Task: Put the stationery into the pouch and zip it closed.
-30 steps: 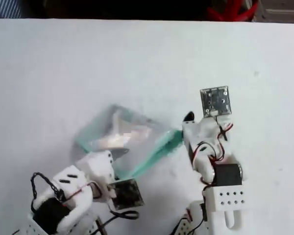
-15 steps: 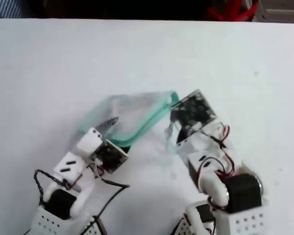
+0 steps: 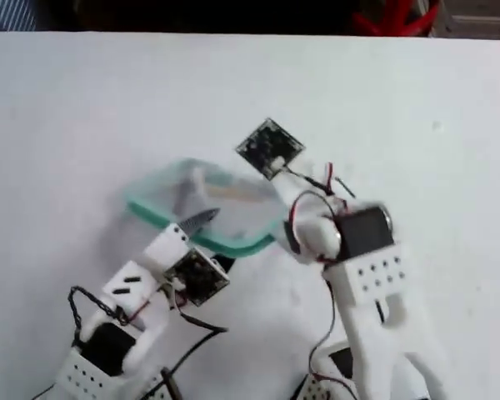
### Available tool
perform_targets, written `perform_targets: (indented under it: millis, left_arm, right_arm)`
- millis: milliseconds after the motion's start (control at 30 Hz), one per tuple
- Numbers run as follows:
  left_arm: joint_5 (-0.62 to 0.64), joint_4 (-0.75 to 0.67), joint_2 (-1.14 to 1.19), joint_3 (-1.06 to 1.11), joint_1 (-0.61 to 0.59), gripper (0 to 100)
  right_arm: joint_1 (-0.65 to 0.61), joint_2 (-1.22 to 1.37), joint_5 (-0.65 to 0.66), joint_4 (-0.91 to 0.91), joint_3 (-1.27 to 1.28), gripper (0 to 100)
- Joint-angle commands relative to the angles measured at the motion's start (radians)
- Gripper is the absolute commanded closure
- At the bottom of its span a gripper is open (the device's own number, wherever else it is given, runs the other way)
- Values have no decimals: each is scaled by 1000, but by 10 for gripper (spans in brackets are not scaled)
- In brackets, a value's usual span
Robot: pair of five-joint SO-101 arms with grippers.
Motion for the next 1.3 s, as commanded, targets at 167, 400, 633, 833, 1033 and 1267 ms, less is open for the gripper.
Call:
perform_targets:
  millis: [167, 400, 633, 833, 1033, 1267]
  left_arm:
    - [12, -8, -15, -18, 8, 812]
    - [12, 25, -16, -20, 12, 812]
    - [12, 170, -16, -141, -7, 812]
    - [81, 210, -16, -290, -280, 815]
    - [255, 239, -16, -339, -536, 813]
    - [287, 233, -13, -186, -645, 815]
  right_arm:
    - [163, 351, 15, -298, -64, 680]
    - [326, 716, -58, -417, -330, 680]
    - [433, 785, -155, -331, -479, 680]
    - [384, 676, -163, -147, -477, 680]
    - [283, 697, -324, -180, -404, 680]
    - [300, 878, -331, -355, -370, 680]
